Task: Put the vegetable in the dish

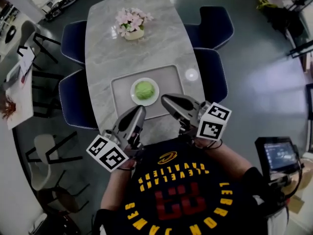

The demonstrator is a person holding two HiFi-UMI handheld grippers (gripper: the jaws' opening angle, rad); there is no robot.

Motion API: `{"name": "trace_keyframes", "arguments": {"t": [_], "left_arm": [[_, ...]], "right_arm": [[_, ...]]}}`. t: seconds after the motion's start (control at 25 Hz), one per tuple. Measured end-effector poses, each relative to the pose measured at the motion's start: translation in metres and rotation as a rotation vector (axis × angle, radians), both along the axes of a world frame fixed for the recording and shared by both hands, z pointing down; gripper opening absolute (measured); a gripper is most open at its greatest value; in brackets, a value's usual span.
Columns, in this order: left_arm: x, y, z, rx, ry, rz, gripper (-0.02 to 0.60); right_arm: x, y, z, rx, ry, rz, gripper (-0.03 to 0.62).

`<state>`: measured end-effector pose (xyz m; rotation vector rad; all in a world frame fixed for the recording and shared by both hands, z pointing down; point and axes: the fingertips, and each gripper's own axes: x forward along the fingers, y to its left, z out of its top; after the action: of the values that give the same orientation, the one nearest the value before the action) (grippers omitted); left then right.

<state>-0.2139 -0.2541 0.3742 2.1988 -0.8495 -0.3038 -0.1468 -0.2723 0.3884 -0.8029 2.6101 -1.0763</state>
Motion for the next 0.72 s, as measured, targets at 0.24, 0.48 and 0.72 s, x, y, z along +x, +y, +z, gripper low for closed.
{"name": "trace_keyframes", "arguments": {"t": [0.24, 0.48, 0.72], "left_arm": [[0.006, 0.009, -0.003, 0.003, -0.01, 0.016, 0.0], [0.016, 0.014, 0.002, -0.007, -0.031, 0.051, 0.0], [0.02, 0.013, 0.002, 0.004, -0.055, 0.059, 0.0]], "right_arm": [[-0.007, 0.014, -0.02, 0.069, 0.026, -0.01, 0.005], [-0.011, 0.02, -0.025, 0.092, 0.041, -0.017, 0.005], [-0.011, 0.02, -0.025, 0.11, 0.058, -0.015, 0.005]]}}
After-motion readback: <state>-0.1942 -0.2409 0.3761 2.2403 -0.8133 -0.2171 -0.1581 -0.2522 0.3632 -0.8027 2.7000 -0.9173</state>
